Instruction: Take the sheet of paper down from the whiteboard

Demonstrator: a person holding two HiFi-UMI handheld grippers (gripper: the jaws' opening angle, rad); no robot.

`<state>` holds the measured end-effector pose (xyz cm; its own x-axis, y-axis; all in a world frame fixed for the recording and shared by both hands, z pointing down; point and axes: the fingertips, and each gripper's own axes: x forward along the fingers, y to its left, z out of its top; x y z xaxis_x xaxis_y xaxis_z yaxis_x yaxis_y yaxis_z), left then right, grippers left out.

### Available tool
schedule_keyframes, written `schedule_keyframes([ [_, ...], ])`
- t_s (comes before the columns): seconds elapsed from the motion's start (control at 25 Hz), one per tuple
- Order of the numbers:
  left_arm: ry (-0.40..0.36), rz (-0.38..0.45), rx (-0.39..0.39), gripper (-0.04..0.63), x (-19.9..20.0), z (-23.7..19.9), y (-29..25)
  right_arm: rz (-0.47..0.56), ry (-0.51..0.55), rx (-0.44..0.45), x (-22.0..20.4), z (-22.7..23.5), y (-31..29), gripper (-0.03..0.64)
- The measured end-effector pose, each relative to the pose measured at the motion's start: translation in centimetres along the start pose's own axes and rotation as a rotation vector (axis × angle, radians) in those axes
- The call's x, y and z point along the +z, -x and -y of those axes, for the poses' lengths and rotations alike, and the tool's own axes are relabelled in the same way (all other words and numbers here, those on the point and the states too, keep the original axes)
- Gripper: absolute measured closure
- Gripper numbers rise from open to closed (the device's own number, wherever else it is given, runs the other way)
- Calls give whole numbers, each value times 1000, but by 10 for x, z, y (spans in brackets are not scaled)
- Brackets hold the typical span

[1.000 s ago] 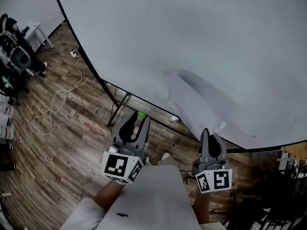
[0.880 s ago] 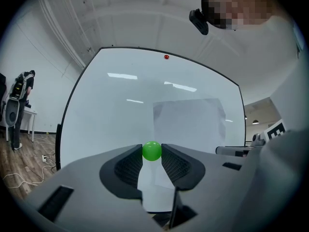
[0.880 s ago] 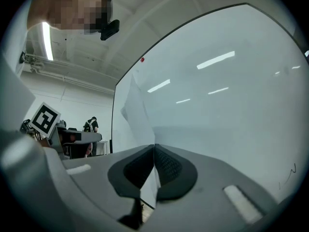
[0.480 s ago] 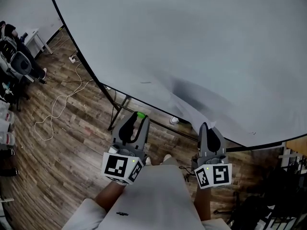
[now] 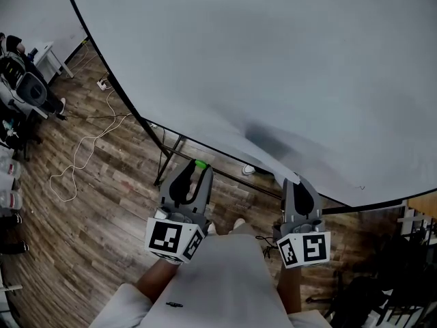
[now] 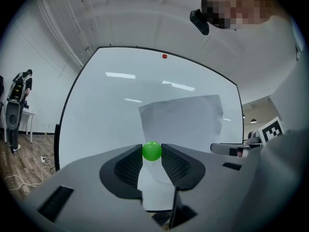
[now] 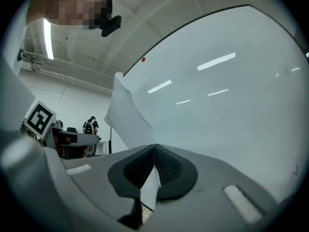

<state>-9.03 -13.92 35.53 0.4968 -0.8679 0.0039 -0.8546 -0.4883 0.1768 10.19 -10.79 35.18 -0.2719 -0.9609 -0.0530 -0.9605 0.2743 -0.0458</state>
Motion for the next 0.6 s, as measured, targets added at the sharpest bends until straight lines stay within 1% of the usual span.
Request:
schedule_keyframes([
  [0.32,3,0,-1,468,-1,-2,1,-6,1,-2,-1,-2,0,607],
  [0.6,11,4,3,468,-2,-14,-2,-13,4,-1,-5,-6,-10,607],
])
